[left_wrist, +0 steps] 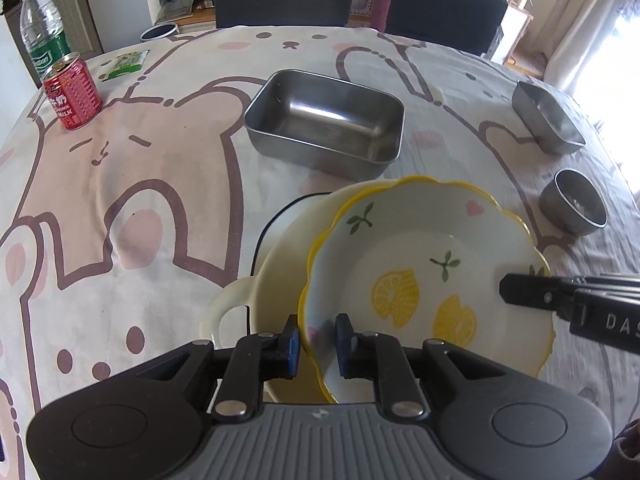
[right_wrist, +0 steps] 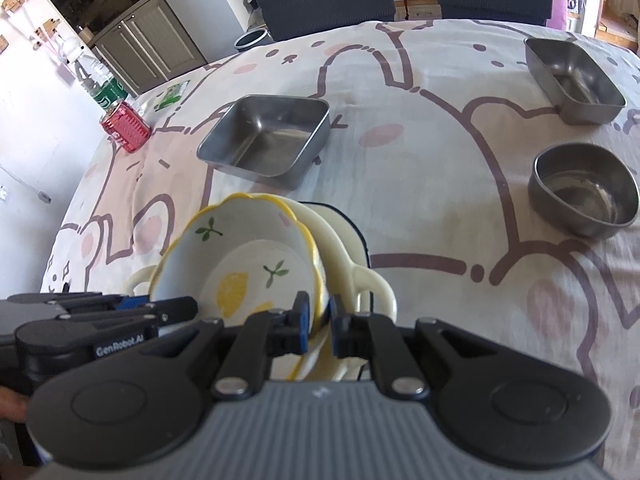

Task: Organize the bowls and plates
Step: 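Lower the lemon-print bowl with both grippers into the cream bowl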

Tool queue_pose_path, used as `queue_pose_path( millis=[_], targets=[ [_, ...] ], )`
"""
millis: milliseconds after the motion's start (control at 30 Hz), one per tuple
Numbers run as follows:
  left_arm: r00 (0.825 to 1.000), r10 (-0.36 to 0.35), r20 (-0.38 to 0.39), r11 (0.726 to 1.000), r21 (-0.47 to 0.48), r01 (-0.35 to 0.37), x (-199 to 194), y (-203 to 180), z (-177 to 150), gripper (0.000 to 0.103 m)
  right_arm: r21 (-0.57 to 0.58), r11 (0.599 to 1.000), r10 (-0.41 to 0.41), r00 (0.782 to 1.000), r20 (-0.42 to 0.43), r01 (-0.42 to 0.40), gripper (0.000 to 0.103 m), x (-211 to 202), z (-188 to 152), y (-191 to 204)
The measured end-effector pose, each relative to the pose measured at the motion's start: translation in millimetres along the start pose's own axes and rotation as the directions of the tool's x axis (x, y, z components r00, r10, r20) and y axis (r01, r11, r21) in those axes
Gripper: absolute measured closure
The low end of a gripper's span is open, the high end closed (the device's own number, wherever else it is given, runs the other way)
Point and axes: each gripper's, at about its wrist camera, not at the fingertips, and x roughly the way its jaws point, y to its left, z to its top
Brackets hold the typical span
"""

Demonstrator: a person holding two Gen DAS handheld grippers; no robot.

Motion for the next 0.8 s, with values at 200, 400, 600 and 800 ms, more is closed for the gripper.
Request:
queue_pose_path(
  millis=[200, 400, 600, 800],
  targets=[
    [0.999, 0.029, -0.018, 0.999, 0.041, -0.029, 5.7, -5.5, -0.3, 0.082, -0.014, 1.000, -0.014, 1.000, 0.007, 0.014, 0.090, -0.9, -0.3, 1.3],
    [0.999, 0.038, -0.018, 0.998, 0.056, -0.037, 6.6, -7.8, -0.5, 0.082, -0.028, 1.000, -0.015, 1.000, 0.016, 0.015, 0.090, -2.1, 0.0, 2.8],
    [1.000, 0.027, -0.003, 0.998, 0.049, -0.027, 3.4, -3.7, 0.2, 0.083, -0.032, 0.999, -0.011, 1.000, 0.010, 0.011, 0.090, -0.6, 0.8, 1.9],
    [1.000, 0.022, 0.014, 0.999, 0.037, -0.023, -1.3, 1.2, -0.9, 0.083, -0.030, 1.000, -0.010, 1.000, -0.021, 0.010, 0.091, 7.1, 0.8, 2.8]
  ],
)
